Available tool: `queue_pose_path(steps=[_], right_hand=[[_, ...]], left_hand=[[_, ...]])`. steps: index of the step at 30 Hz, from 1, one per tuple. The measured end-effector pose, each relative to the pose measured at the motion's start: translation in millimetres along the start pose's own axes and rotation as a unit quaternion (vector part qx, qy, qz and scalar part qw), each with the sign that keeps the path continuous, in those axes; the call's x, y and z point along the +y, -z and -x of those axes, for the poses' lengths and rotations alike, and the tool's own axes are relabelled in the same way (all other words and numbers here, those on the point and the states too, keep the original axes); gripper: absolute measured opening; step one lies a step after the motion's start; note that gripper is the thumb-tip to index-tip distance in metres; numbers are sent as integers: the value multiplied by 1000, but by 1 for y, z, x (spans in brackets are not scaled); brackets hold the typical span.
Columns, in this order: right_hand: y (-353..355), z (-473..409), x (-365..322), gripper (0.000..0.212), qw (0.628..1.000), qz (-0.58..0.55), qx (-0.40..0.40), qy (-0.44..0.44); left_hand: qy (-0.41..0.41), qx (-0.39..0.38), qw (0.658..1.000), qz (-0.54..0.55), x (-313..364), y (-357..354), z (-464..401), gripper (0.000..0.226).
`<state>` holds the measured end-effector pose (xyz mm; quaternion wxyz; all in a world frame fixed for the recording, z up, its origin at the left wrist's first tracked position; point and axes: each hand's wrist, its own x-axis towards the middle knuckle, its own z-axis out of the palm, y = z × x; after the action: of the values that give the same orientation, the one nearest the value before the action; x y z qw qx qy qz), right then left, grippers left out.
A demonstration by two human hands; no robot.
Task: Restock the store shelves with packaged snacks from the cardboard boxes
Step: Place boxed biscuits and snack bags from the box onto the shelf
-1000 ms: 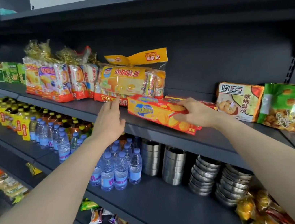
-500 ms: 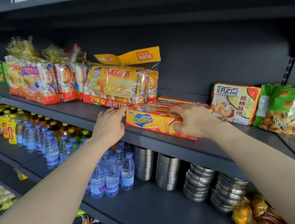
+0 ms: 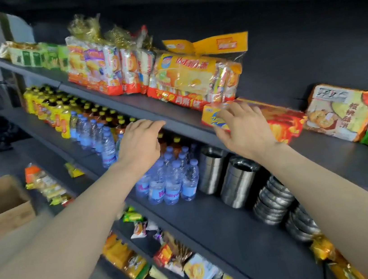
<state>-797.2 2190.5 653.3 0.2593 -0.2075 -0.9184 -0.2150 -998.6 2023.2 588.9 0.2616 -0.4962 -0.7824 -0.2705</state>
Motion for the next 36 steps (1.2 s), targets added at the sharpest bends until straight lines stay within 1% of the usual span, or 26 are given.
queue_pose_path(steps=[3, 6, 9, 11, 14, 16, 18, 22, 25, 27, 31, 36], right_hand=[[-24, 14, -64, 45, 997, -48, 36, 41], [-61, 41, -135, 40, 992, -89, 21, 82], [-106, 83, -205, 41, 983, -139, -29, 117], [-139, 119, -250, 39, 976, -159, -69, 136], [-184, 175, -309, 39, 960, -184, -138, 162], [-211, 213, -342, 39, 945, -201, -186, 181], [-236, 251, -370, 41, 923, -218, -243, 203], [-284, 328, -416, 46, 886, -242, -334, 211], [-323, 378, -443, 52, 857, -250, -396, 214], [-352, 406, -459, 56, 836, -263, -432, 213], [-408, 444, -496, 61, 814, -262, -472, 215], [-483, 473, -544, 67, 794, -247, -503, 233]], left_hand=[[25, 8, 999, -28, -40, 6, 67, 52], [85, -33, 995, -48, -79, 11, 147, 44], [154, -80, 984, -49, -116, 11, 235, 47], [213, -127, 967, -62, -137, 5, 296, 40], [285, -180, 940, -61, -157, -7, 384, 44], [322, -194, 925, -53, -163, -16, 439, 48], [364, -225, 903, -43, -164, -28, 492, 52], [460, -306, 832, -44, -151, -57, 588, 56], [509, -338, 791, -31, -138, -84, 653, 66], [536, -351, 767, -24, -130, -104, 692, 70], [561, -364, 743, -9, -125, -147, 757, 73], [562, -382, 733, -19, -135, -204, 811, 81]])
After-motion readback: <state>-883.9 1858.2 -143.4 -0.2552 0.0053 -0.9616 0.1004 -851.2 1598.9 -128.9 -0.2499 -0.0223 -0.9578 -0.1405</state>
